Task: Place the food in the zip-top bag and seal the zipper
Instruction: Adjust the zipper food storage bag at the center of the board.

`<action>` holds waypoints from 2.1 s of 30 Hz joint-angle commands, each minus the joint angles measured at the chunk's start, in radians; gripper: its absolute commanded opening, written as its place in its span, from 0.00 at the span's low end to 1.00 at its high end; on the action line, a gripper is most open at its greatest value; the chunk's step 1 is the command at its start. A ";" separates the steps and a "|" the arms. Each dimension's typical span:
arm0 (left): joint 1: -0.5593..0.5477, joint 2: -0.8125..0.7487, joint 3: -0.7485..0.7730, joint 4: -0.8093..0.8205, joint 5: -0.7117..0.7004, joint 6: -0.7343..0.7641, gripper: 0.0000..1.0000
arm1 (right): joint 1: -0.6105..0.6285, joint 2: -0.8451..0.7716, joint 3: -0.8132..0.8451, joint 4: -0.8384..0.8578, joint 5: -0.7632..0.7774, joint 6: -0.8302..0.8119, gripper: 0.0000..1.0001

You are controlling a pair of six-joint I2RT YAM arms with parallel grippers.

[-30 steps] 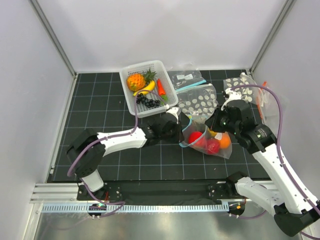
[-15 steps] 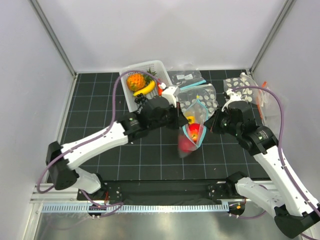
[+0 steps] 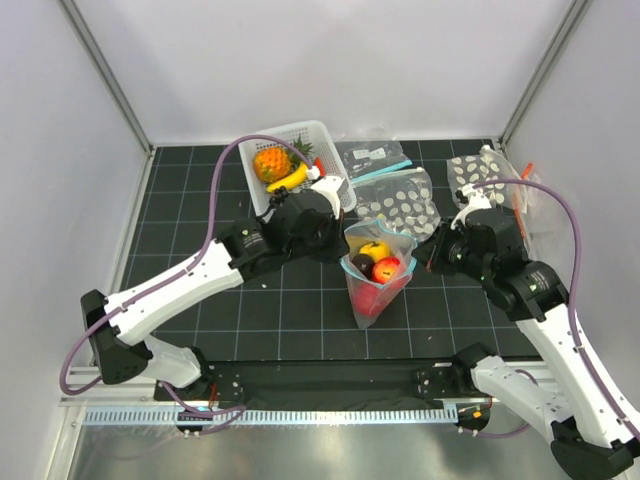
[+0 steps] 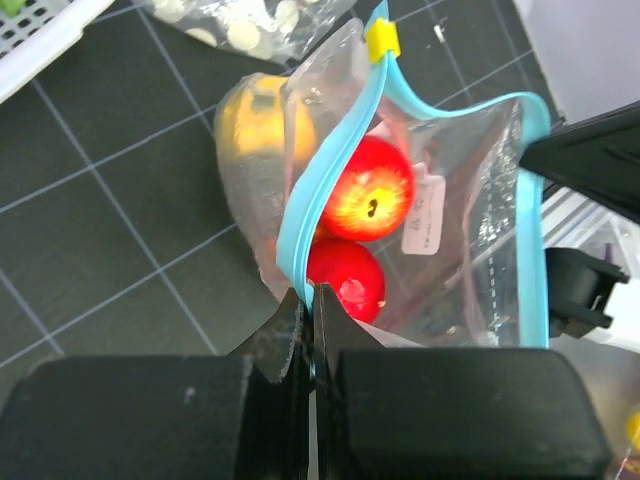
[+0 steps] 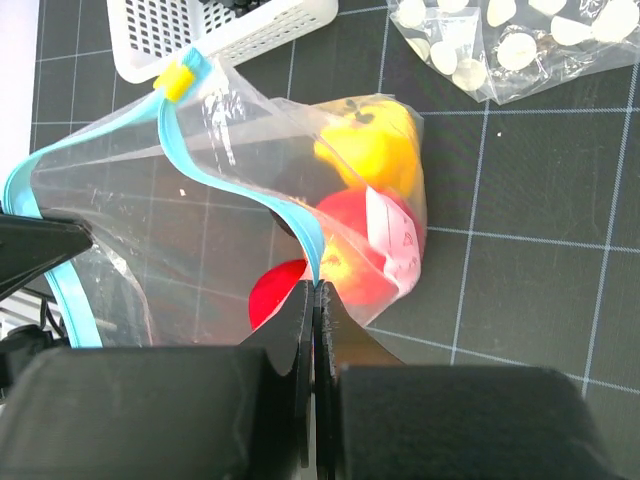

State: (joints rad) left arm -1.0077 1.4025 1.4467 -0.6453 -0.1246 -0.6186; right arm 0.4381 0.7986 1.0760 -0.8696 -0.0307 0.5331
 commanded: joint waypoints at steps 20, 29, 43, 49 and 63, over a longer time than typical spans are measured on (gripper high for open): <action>0.012 0.087 -0.002 0.154 0.141 0.039 0.00 | 0.001 0.097 -0.018 0.188 -0.210 0.007 0.03; 0.012 0.105 0.050 0.177 0.171 0.033 0.00 | 0.002 0.123 0.007 0.218 -0.285 0.019 0.03; 0.012 0.110 0.023 0.226 0.213 0.031 0.18 | 0.010 0.106 -0.004 0.228 -0.261 0.054 0.04; 0.012 0.086 -0.032 0.260 0.243 0.048 0.78 | 0.010 0.099 -0.039 0.265 -0.229 0.102 0.04; 0.012 0.078 -0.051 0.285 0.250 0.069 0.94 | 0.011 0.090 -0.068 0.308 -0.212 0.163 0.44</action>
State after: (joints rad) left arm -0.9989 1.5150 1.3708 -0.4091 0.1001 -0.5716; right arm 0.4442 0.9073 1.0012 -0.6102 -0.2531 0.6735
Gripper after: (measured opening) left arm 0.934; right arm 0.402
